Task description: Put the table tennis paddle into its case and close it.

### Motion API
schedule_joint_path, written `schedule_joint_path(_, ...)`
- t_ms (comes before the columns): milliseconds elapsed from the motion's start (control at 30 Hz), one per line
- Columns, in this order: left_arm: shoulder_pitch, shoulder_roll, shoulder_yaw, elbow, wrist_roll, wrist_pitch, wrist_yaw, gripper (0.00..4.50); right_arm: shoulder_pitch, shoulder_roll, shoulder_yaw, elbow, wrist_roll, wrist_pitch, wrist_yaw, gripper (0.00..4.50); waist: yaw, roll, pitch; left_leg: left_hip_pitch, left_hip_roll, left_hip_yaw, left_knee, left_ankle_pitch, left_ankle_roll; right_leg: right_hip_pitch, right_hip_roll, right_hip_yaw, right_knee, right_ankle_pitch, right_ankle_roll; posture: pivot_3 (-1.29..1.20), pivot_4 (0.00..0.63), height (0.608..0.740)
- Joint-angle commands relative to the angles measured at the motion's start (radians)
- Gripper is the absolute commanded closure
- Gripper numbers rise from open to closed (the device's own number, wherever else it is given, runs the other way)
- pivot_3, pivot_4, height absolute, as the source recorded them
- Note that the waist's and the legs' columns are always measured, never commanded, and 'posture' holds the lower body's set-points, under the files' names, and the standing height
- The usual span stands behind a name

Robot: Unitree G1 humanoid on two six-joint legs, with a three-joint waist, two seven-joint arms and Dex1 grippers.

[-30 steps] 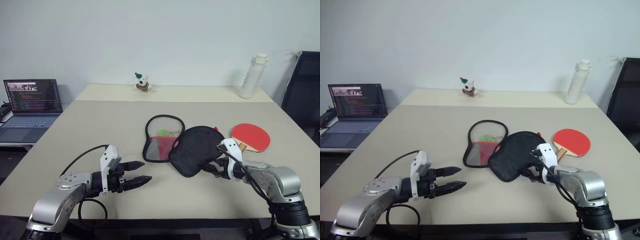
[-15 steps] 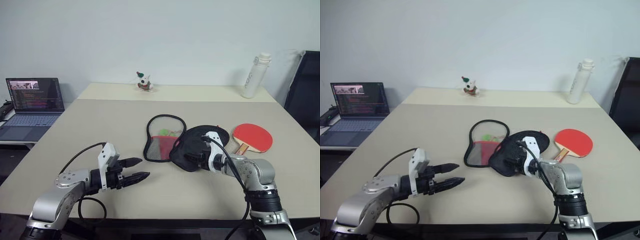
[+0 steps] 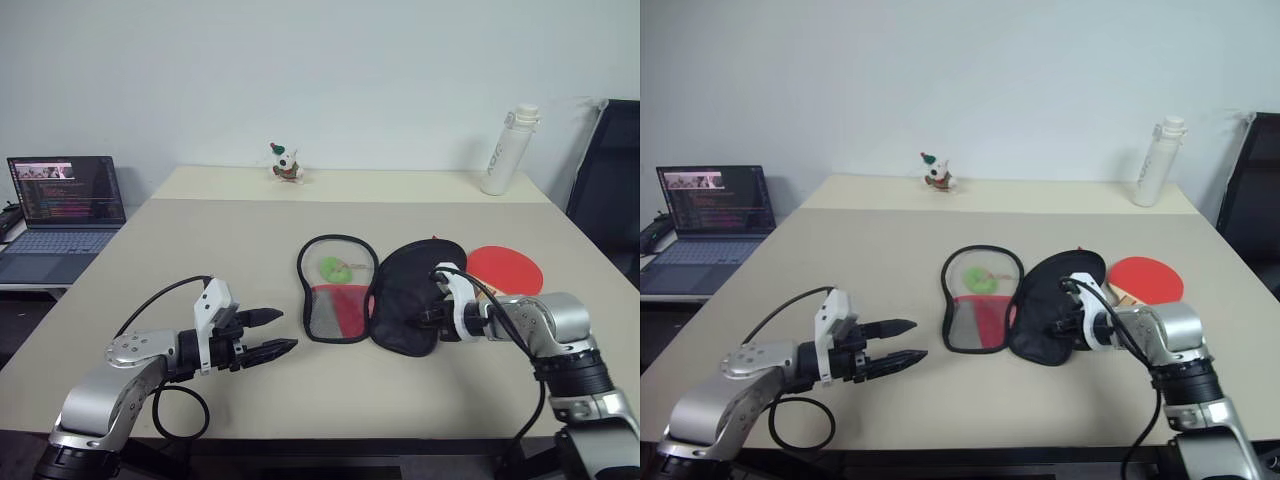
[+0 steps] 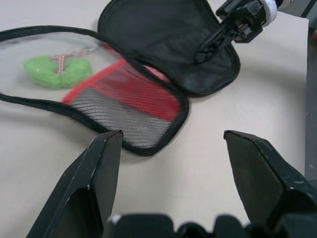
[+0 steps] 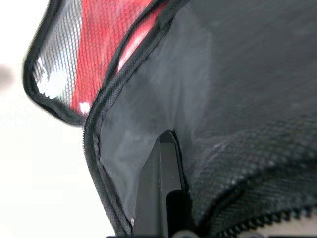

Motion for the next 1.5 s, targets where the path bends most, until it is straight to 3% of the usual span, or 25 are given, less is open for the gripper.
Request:
schedule_joint_path(33,-0.021,0.018,0.01,-0.026,0.0,-0.015,-0.008,0.95,-0.071,-0.031,0.065,0.061,-0.033,-0.075,0.109,4.47,-0.001,0.0,0.0,0.0,0.0,0.0,0.0,0.0,0.0,0.0,0.0,0.0,0.0,0.0,0.0,0.0,0.15,0.74)
schedule_joint_path(333,-0.009,0.024,0.013,-0.058,-0.003,0.005,0.009,0.95,-0.229,0.004,0.195,0.336,-0.183,-0.283,0.259,4.47,-0.001,0.0,0.0,0.0,0.0,0.0,0.001,0.0,0.0,0.0,0.0,0.0,0.0,0.0,0.0,0.0,0.15,0.74)
schedule_joint_path(800,-0.028,0.027,0.023,-0.077,-0.031,0.034,0.019,0.95,-0.341,0.022,0.174,0.61,-0.339,-0.424,0.353,4.47,0.0,0.0,0.0,0.0,0.0,0.0,0.001,0.0,0.0,0.0,0.0,0.0,0.0,0.0,0.0,0.0,0.15,0.74)
schedule_joint_path(900,-0.045,0.03,0.014,-0.071,-0.028,0.029,0.012,0.95,-0.334,0.022,0.153,0.61,-0.348,-0.418,0.337,3.92,0.001,0.0,0.0,0.0,0.0,0.0,0.001,0.0,0.0,0.0,0.0,0.0,0.0,0.0,0.0,0.0,0.15,0.74)
schedule_joint_path(1133,-0.082,0.025,-0.002,-0.067,-0.025,0.027,0.008,0.95,-0.315,-0.033,0.123,0.534,-0.382,-0.457,0.321,1.51,0.001,0.001,0.001,0.0,0.0,0.0,0.001,0.0,0.0,0.0,0.0,0.0,0.0,0.0,0.0,0.0,0.15,0.74)
schedule_joint_path(1267,-0.086,0.02,-0.009,-0.069,-0.023,0.025,0.009,0.95,-0.311,-0.112,0.038,0.476,-0.358,-0.416,0.311,0.16,0.001,0.001,0.001,0.0,0.0,0.0,0.001,0.0,0.0,0.0,0.0,0.0,0.0,0.0,0.0,0.0,0.15,0.74)
schedule_joint_path(1433,-0.091,0.018,-0.019,-0.064,-0.024,0.018,0.001,0.95,-0.246,-0.169,-0.077,0.336,-0.308,-0.301,0.271,0.07,0.001,0.001,0.001,0.0,0.0,0.0,0.001,0.0,0.0,0.0,0.0,0.0,0.0,0.0,0.0,0.0,0.15,0.74)
schedule_joint_path(1500,-0.105,0.017,-0.028,-0.056,-0.023,0.016,-0.009,0.95,-0.178,-0.165,-0.151,0.241,-0.292,-0.222,0.193,0.07,0.001,0.001,0.001,0.0,0.0,0.0,0.001,0.0,-0.001,0.0,0.0,0.0,0.0,0.0,0.0,0.0,0.15,0.74)
